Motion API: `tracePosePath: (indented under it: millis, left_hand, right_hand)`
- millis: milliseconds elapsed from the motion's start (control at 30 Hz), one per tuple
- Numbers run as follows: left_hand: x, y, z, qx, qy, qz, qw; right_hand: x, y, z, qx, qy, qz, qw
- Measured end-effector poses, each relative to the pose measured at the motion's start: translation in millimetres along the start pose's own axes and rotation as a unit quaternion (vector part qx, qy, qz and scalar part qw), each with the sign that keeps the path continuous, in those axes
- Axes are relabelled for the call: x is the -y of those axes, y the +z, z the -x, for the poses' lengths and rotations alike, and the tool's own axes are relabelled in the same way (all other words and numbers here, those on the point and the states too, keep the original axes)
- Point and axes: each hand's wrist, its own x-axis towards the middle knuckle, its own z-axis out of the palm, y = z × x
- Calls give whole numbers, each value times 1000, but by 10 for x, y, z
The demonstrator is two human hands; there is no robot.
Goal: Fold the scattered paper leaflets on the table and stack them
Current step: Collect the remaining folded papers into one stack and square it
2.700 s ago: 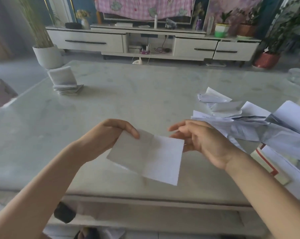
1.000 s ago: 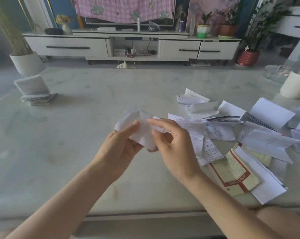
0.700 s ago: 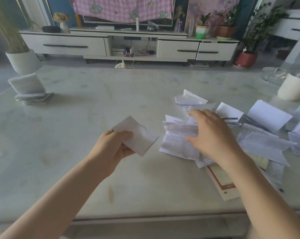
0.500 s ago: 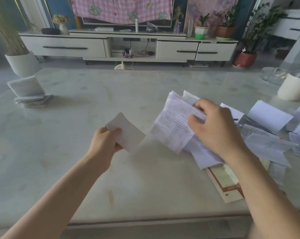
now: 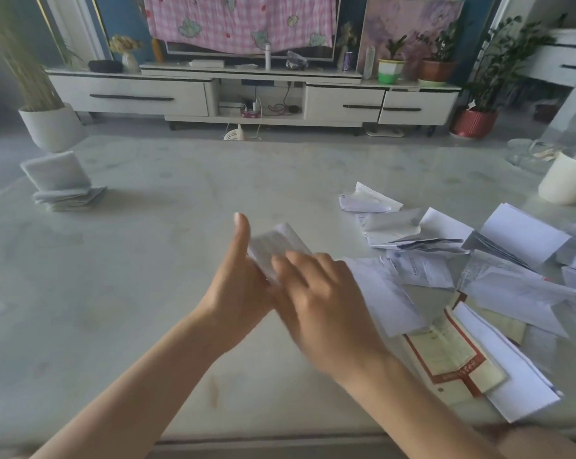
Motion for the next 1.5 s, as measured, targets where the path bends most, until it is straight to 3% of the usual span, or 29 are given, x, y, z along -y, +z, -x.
tracePosePath:
  millis: [100, 133, 200, 267, 367, 533, 600, 700, 733, 833, 933, 1000, 1067, 1133, 1200, 1267, 1300, 1400, 1500]
  left_hand:
    - [85, 2, -14, -127, 50, -45, 990]
    - [96, -4, -21, -164, 59, -70, 982]
    - [105, 15, -37, -207, 69, -123, 968]
    - [100, 79, -29, -216, 72, -163, 960]
    - [119, 156, -5, -192, 57, -190, 961]
    - [134, 191, 48, -159, 31, -173, 971]
    - [150, 217, 75, -140, 33, -147, 979]
    - [208, 253, 72, -105, 27, -123, 986]
    - [239, 272, 73, -88, 23, -98, 991]
    - [303, 324, 87, -28, -19, 5, 999]
    - [335, 262, 77, -36, -25, -14, 999]
    - [320, 192, 49, -86, 10, -36, 996]
    - [281, 138, 11, -125, 34, -59, 990]
    - [222, 115, 6, -122, 47, -84, 988]
    - [182, 104, 17, -102, 36, -108, 988]
    - [157, 78, 17, -104, 24, -123, 987]
    - [151, 59, 16, -109, 22, -131, 985]
    - [127, 31, 29, -111, 25, -146, 983]
    - [115, 15, 2, -132, 43, -148, 979]
  right_hand:
    - [34, -104, -10, 4, 45, -116, 992]
    - [-4, -156, -18, -22, 86, -96, 991]
    - [-178, -223, 15, -21, 193, 47, 980]
    - [-313, -301, 54, 96, 304, 133, 938]
    - [-346, -383, 140, 259, 362, 168, 880]
    - [-361, -492, 172, 224, 288, 167, 916]
    - [-366, -503, 150, 142, 270, 188, 934]
    - [-248, -437, 127, -39, 206, 127, 969]
    - [-155, -356, 151, -48, 176, 109, 977]
    - [84, -96, 206, -9, 102, 79, 992]
    - [155, -40, 245, 66, 96, -33, 993]
    - [106, -153, 212, 26, 112, -164, 980]
    - [-62, -261, 108, -36, 150, -213, 965]
    - [-344, -287, -19, -44, 185, -134, 973]
    - [-544, -244, -87, 109, 215, 4, 971]
    - [-575, -152, -49, 254, 229, 121, 932]
    - [-547, -129, -16, 285, 229, 153, 918]
    - [-515, -125, 17, 255, 212, 166, 929]
    - [-580, -177, -24, 181, 267, 37, 946]
